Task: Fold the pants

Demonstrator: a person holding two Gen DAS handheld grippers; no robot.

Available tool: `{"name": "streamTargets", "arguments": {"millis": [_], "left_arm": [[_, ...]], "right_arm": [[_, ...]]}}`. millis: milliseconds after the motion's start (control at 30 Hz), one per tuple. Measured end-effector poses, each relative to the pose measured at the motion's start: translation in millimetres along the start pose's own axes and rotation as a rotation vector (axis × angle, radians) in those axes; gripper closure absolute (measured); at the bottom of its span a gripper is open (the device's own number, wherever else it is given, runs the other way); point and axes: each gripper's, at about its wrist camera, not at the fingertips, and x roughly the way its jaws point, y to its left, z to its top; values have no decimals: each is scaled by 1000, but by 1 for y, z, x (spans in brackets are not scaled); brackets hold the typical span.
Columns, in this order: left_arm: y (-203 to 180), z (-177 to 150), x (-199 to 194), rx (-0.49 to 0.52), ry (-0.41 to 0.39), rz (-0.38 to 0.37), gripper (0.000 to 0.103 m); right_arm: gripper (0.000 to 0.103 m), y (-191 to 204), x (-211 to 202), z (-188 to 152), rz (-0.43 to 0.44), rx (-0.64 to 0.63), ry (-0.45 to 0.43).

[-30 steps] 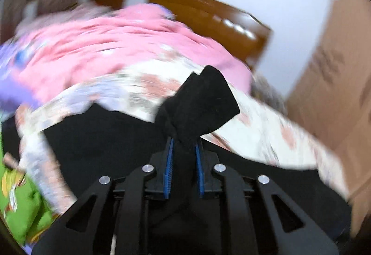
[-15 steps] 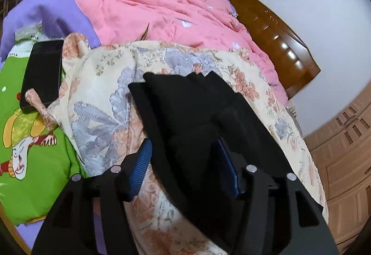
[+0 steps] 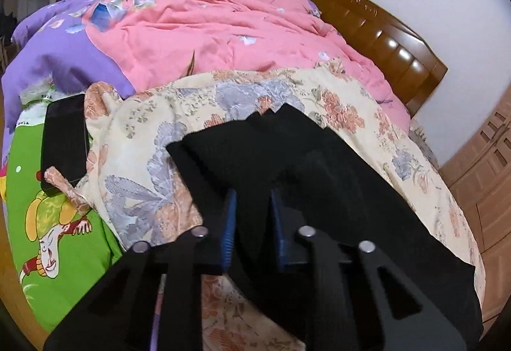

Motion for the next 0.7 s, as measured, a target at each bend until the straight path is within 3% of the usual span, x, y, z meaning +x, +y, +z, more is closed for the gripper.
{"name": "streamTargets", "arguments": {"millis": [133, 200, 267, 300, 400, 433, 467, 533, 700], "left_arm": [[-3, -4, -13, 16, -47, 29, 88], [1, -6, 2, 16, 10, 37, 82], [7, -7, 7, -3, 35, 27, 69], [9, -7, 4, -12, 26, 46, 52], [-3, -11, -28, 20, -83, 112, 32], [-19, -14, -41, 60, -123, 120, 24], [-36, -16, -49, 106, -141, 104, 21], [-89, -26, -52, 270, -124, 19, 6], [-218, -74, -21, 559, 55, -208, 2]], "right_arm": [[38, 0, 0, 0, -2, 1, 2], [38, 2, -1, 3, -12, 4, 27], [37, 5, -6, 9, -31, 4, 48], [37, 8, -9, 11, -34, -8, 45], [32, 20, -16, 26, -24, -57, 3], [22, 25, -15, 33, -19, -74, -12], [16, 29, -13, 41, -17, -95, -23], [16, 41, -2, 64, -25, -154, -49], [16, 64, 47, 130, 41, -194, -55]]}}
